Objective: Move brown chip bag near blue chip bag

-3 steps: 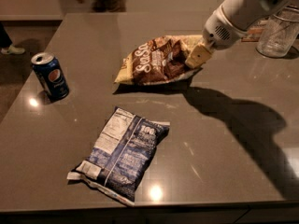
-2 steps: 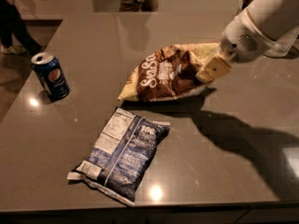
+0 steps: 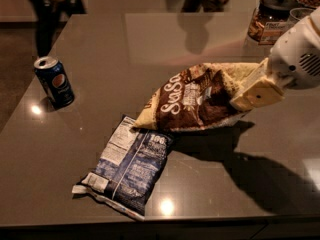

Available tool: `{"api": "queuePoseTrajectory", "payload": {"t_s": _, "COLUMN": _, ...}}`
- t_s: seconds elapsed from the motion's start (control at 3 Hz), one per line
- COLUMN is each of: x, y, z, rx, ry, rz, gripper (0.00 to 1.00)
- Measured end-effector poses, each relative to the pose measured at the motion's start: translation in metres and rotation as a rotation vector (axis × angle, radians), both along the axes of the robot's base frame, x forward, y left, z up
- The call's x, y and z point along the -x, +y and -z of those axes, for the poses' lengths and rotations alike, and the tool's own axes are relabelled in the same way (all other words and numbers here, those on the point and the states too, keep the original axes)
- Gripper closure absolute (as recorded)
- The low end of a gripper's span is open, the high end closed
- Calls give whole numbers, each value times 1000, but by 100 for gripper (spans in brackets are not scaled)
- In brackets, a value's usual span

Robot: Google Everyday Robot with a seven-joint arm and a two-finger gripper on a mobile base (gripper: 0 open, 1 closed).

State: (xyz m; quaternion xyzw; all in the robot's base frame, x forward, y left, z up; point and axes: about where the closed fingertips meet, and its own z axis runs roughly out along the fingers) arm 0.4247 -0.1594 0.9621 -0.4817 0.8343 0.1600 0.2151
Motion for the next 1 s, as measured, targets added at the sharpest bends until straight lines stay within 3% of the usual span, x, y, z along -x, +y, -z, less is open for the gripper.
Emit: {"api": "queuePoseTrajectory", "payload": {"t_s": 1.0, "x": 5, "y": 2, "z": -9, "rx": 6, "ry": -23, "rz": 4, "gripper": 14}}
